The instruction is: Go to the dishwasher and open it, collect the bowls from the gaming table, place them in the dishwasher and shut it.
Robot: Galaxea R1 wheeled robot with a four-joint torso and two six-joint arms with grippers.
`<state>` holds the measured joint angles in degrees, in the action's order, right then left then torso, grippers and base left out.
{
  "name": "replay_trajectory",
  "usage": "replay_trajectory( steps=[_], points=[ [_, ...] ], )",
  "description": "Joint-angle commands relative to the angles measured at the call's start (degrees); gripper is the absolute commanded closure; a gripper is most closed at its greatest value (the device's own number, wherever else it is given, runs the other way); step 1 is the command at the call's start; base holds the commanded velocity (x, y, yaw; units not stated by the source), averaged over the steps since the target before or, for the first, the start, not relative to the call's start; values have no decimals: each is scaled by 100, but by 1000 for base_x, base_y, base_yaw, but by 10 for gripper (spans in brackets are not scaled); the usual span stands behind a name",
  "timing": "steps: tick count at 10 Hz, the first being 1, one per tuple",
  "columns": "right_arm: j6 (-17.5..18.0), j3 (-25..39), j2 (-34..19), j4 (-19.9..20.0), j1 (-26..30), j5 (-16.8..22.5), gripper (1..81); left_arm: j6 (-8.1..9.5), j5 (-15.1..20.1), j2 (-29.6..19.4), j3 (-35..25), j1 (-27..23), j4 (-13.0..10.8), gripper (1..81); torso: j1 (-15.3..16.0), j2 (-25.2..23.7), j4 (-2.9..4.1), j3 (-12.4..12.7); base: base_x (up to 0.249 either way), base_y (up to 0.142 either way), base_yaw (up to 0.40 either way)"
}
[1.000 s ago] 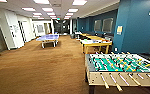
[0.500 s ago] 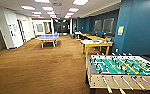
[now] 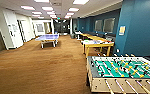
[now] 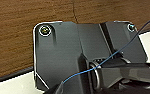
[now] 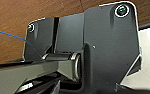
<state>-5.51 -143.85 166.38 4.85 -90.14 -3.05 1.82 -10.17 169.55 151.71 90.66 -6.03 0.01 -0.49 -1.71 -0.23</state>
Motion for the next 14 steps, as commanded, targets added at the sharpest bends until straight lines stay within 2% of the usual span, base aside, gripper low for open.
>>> replay_trajectory(
  steps=[1,4,14],
  points=[
    [-12,69,56,-46,254,331,10,29,261,-122,43,-263,15,10,0,0,0,0,132,83,0],
    [-11,69,65,-63,263,331,10,29,261,-122,43,-263,15,10,-1,0,0,0,132,77,0],
    [-11,60,82,-55,237,331,10,29,261,-122,43,-263,15,10,-1,0,0,0,141,0,0]
  ],
)
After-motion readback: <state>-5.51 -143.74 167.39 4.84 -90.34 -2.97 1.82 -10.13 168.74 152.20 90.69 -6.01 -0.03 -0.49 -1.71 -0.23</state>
